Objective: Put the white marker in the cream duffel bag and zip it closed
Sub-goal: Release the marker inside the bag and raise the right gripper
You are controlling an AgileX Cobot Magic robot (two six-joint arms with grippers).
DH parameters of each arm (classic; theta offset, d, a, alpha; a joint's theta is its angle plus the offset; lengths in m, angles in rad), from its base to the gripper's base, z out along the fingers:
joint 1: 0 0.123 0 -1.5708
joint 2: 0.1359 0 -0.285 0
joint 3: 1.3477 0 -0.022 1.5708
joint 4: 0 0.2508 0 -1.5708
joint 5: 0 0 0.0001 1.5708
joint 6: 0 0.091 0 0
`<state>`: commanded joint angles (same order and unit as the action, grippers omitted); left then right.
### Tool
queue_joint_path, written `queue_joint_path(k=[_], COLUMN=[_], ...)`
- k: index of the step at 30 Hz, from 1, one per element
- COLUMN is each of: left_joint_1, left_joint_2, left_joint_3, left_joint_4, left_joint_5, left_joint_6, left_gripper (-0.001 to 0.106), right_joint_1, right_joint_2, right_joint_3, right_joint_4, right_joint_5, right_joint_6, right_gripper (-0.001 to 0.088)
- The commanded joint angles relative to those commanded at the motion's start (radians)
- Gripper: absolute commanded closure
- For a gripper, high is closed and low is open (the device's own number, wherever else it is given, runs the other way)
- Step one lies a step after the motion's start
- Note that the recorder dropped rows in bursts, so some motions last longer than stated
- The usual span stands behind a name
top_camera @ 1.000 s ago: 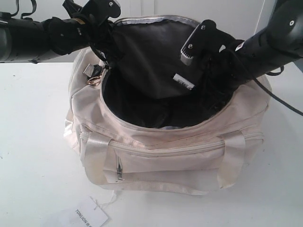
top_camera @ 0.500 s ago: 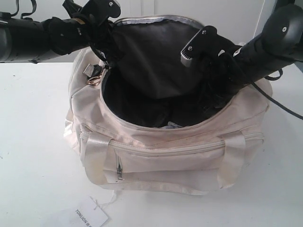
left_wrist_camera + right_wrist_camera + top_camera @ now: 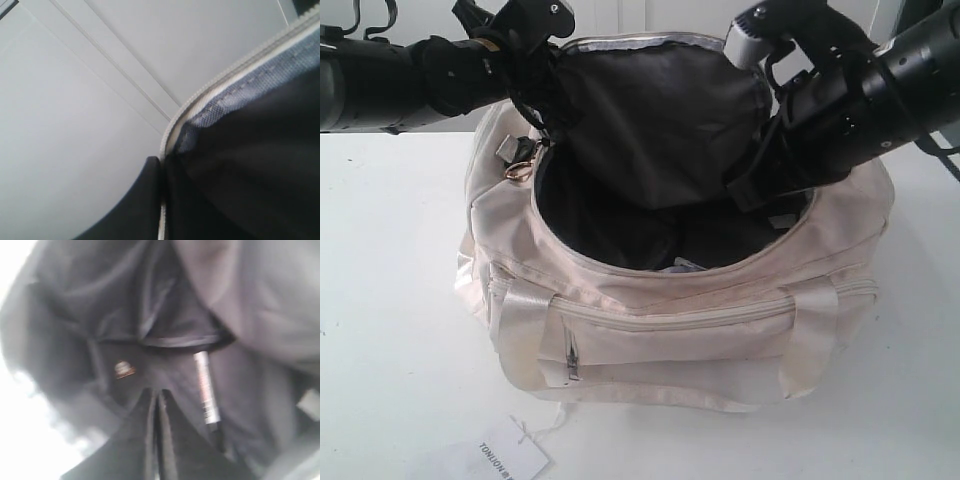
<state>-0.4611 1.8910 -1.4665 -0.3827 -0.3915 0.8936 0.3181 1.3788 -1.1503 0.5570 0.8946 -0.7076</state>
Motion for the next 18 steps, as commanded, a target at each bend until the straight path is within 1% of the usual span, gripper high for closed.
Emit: queue_joint_path(k=[3, 11, 14, 18], left_joint_1=[0.0, 0.0, 0.0, 0.0], left_joint_2=[0.0, 0.0, 0.0, 0.0], left_joint_3=[0.0, 0.0, 0.0, 0.0], left_joint_4=[0.0, 0.0, 0.0, 0.0], left_joint_5=[0.0, 0.0, 0.0, 0.0], left_joint_6=[0.0, 0.0, 0.0, 0.0], left_gripper=[0.105, 0.105, 0.105, 0.105], right_joint_1=[0.0, 0.0, 0.0, 0.0], right_joint_2=[-0.023, -0.084, -0.109, -0.133], right_joint_3=[0.0, 0.0, 0.0, 0.0], right_joint_4=[0.0, 0.0, 0.002, 0.002], right_joint_5=[0.071, 0.211, 0.247, 0.281], right_joint_6=[0.06, 0.111, 0.119, 0.185], right_gripper=[0.0868, 0.0868, 0.0868, 0.0868])
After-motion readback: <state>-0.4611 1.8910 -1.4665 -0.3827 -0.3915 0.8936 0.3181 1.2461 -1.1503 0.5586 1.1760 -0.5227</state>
